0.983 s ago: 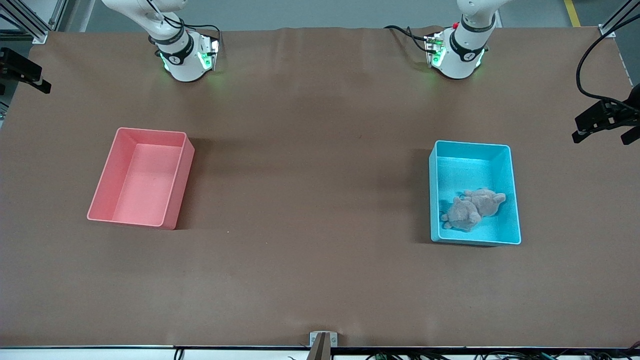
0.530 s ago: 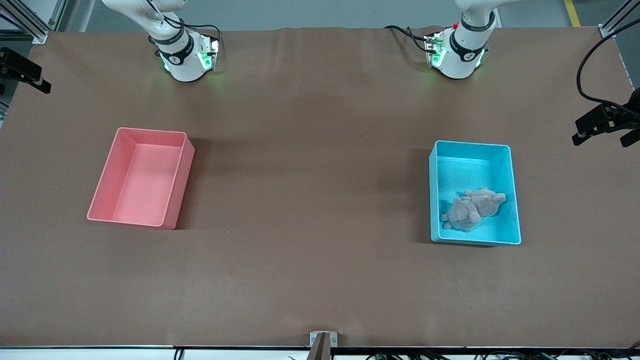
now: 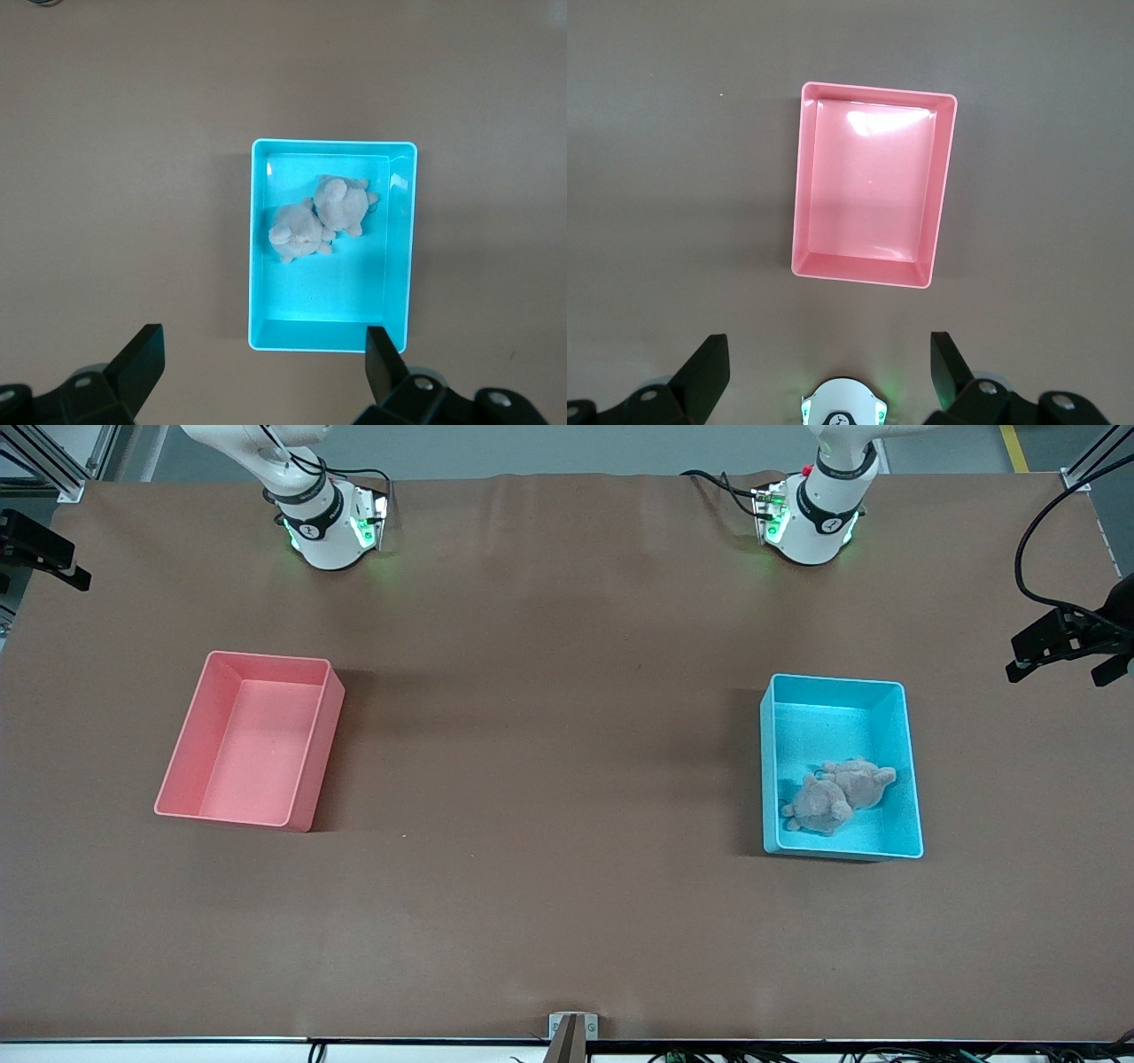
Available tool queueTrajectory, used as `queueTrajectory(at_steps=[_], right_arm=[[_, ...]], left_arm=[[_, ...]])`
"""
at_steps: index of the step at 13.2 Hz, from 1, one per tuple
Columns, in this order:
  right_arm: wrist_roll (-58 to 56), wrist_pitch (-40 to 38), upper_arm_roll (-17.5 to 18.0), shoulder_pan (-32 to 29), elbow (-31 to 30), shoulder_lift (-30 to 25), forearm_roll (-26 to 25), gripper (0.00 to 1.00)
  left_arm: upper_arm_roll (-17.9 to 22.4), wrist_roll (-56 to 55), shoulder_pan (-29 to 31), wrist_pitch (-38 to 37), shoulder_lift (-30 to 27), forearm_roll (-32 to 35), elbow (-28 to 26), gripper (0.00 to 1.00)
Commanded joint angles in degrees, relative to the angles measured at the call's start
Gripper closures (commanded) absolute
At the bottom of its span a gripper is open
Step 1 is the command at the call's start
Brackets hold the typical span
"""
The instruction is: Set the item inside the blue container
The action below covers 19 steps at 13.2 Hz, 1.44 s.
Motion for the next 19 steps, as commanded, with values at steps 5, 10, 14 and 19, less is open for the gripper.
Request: queueTrajectory(at_steps=[5,10,14,19], right_arm=[[-0.1,0.1,0.3,0.0,-0.9,-1.0,-0.6,0.00],[-0.1,0.0,0.3,0.2,-0.9,-1.0,-0.6,0.00],[0.5,-0.1,0.3,0.2,-1.0,-1.0,-0.6,0.00],[1.2,0.0,0.3,0.2,-1.0,-1.0,-0.6,0.00]], left_arm=[[3.4,0.4,-3.4,-1.1,0.2,-0.4,1.4,0.00],[3.2,1.0,-3.2,-1.1,-0.1,-0.5,1.9,0.00],[3.5,0.4,-3.0,-1.3,-0.6,-0.4,3.0,0.00],[3.5,0.0,-3.0,-1.1,0.0,-0.7,3.0,0.00]])
